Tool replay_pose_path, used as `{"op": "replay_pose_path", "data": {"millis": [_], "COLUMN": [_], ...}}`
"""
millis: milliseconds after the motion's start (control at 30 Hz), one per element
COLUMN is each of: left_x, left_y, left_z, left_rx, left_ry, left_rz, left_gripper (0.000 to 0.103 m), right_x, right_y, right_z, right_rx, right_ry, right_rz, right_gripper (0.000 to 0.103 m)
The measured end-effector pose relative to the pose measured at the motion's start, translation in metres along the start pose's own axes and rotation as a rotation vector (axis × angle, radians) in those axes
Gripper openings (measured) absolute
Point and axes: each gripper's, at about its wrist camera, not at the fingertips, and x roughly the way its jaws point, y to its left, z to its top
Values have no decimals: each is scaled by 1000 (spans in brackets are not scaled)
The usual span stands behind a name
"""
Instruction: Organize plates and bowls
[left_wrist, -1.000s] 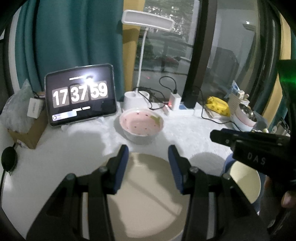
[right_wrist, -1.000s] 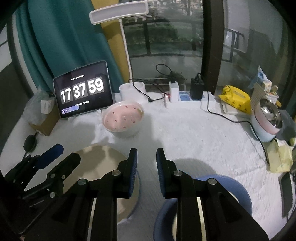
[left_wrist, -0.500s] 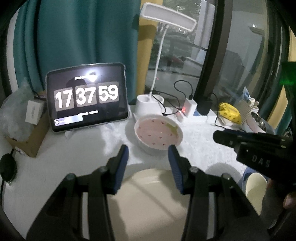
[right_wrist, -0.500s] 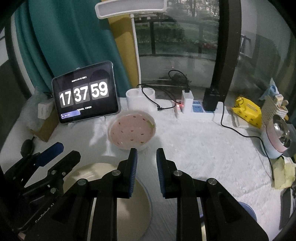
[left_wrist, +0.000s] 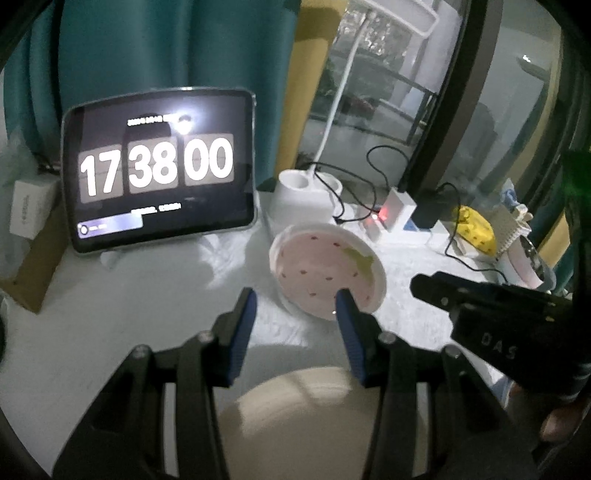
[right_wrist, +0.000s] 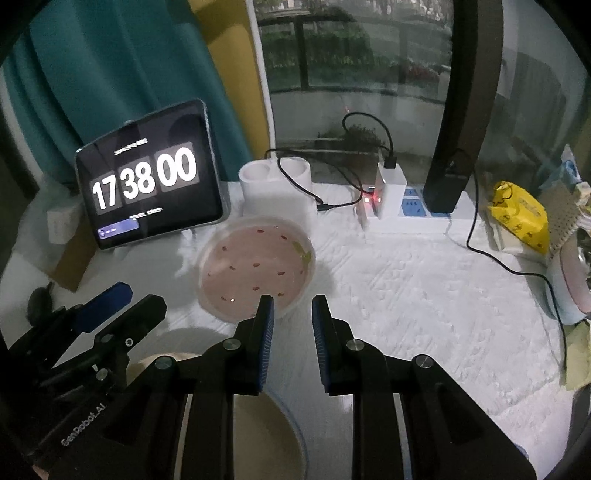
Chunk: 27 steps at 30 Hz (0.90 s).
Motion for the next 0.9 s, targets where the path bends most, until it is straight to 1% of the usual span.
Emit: {"op": "replay_pose_path", "data": {"millis": [100,200,367,500,667,733,800,833,900], "left_x": [16,30,51,64,75,78,79,79,79], "left_y": [0,1,5,8,6,7,7,6,5], "left_z": [2,3,3,2,4,3,2,2,0], "left_rx": [-4,-10,-21,-28,-26,-29,-22,-18,-12], "left_ry": [28,59,105,126,134,140,140,139,136], "left_rz": [13,27,43,46,64,55,64,69,66], "left_gripper": [46,46,46,46,46,46,46,45,44], "right_x": [19,36,61,77,89,93,94,94,93], "right_y": [-7,-11,-15,-15,-11,-12,-11,-9,-8], "right_z": [5,9,8,7,7,6,6,6,6], "right_rx": [28,49,71,85,75,79,72,60,50], "right_ry": [38,68,117,145,157,165,166,164,159], "right_rz": [6,13,20,44,46,55,66,63,53], "right_gripper": [23,27,28,28,28,28,25,21,20]}}
